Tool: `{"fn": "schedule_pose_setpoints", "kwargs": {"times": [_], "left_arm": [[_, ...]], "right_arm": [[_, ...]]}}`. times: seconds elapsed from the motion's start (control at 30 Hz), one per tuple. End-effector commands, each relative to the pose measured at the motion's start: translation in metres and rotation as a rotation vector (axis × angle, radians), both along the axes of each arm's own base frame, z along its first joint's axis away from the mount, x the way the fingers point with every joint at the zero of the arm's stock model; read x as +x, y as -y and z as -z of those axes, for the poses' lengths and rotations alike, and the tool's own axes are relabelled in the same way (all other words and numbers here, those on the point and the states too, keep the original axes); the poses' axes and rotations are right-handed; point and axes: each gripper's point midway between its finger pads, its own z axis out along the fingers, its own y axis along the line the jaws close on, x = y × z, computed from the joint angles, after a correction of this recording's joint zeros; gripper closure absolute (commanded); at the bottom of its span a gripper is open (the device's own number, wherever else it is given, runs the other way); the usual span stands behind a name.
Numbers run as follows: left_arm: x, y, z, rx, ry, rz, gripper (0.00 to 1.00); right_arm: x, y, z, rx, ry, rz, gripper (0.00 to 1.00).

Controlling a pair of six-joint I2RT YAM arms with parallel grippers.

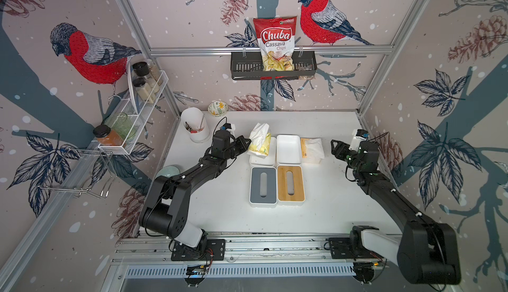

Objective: Put the tissue paper into the tissue box
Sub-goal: Place the paper towel in the tissue box.

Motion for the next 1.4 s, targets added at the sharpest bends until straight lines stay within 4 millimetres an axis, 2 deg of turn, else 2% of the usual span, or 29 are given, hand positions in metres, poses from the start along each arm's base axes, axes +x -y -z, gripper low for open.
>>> {"fn": "schedule_pose_setpoints", "kwargs": {"times": [0.0,0.17,0.4,0.73,1.03,1.37], "left_arm": [[0.016,0.013,-0.012,-0.072,0.057,0.018,1.0],[0.027,0.02,0.006,-0.059,0.031,0.02,1.0],[0.038,0.023,0.019,-0.055,0.014,0.018,1.0],[0.039,0.024,0.037,-0.045,-0.017,0.016,1.0],[0.037,0.029,0.037,-0.049,-0.025,0.022,1.0],[0.024,0.029,0.036,-0.044,-0.03,0.015,1.0]], "right_arm": [[0.002,-0.002,-0.003,0.001,0.011,-0.009,0.32],[0.004,-0.002,0.0,0.0,0.001,-0.012,0.32],[0.006,-0.004,0.003,0.004,-0.008,-0.02,0.32],[0.008,-0.005,0.007,0.009,-0.02,-0.026,0.32],[0.008,-0.006,0.008,0.01,-0.022,-0.029,0.32],[0.008,-0.007,0.008,0.015,-0.025,-0.035,0.32]]}}
